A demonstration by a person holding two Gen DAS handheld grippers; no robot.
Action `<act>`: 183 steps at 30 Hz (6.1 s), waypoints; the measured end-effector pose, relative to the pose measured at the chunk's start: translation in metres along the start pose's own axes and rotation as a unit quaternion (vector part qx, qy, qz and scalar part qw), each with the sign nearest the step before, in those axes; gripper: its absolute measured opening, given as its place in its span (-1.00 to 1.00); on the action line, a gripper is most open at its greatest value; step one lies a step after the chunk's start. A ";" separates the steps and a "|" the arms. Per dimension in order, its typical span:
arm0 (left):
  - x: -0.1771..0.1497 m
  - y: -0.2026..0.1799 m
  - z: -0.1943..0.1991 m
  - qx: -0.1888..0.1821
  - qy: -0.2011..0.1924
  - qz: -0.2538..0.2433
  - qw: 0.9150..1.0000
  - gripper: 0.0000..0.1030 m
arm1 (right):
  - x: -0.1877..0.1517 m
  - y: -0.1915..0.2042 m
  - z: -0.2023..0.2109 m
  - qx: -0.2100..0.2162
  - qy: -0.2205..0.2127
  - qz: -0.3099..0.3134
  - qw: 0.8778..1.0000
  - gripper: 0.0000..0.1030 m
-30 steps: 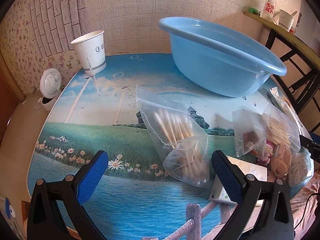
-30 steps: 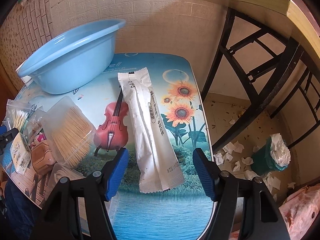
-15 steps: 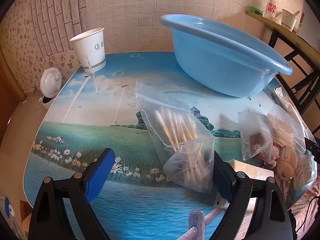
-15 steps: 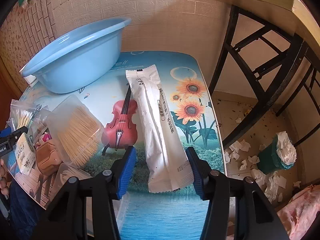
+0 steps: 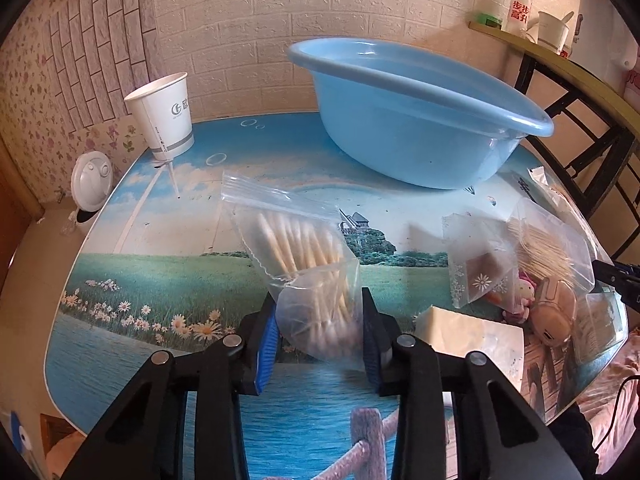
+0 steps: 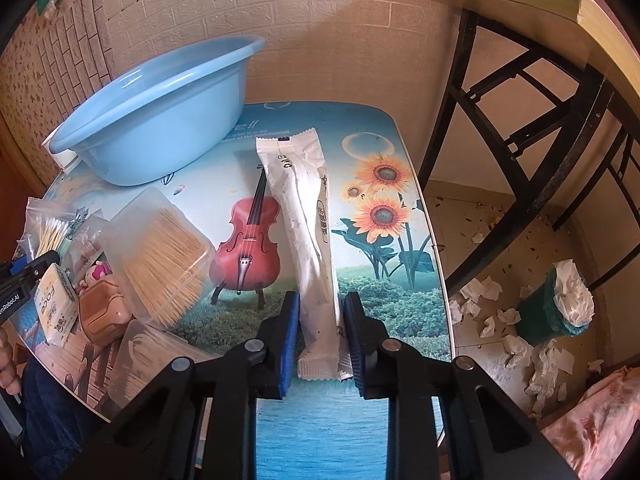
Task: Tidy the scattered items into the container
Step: 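Lift and carry both held items over the light-blue basin, then open the left tool to drop the cotton-swab bag into the basin, then open the right tool to drop the white packet into the basin, then withdraw both tools from the basin back over the table, then move the left tool toward the Face tissue pack while the right approaches the floss-pick box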
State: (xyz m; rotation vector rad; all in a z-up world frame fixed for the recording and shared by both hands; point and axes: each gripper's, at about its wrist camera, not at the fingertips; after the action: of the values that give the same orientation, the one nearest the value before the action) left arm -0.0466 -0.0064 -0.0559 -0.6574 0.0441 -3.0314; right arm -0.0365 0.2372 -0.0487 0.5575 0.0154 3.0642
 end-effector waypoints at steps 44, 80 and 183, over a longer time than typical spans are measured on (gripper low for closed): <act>0.033 0.013 0.114 -0.013 -0.068 0.009 0.998 -0.45 | 0.016 0.052 0.122 0.043 -0.101 0.027 0.994 -0.57; 0.178 -0.074 0.004 -0.054 0.013 -0.074 0.996 -0.43 | 0.183 0.108 0.031 0.110 -0.049 0.084 0.989 -0.56; -0.040 -0.020 0.092 -0.032 -0.060 -0.009 0.998 1.00 | -0.065 0.086 0.064 0.048 -0.053 0.035 0.997 0.84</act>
State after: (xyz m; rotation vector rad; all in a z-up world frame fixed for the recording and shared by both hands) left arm 0.0275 0.0135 0.0123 -0.8476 0.1337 -3.0121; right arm 0.0448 0.1499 -0.0105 0.7399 0.1444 3.1103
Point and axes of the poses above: each gripper's, at about its wrist camera, not at the fingertips, and z roughly against the way its jaws point, y to its left, x to its top, and after that the axes turned 13 degrees about y, right-handed
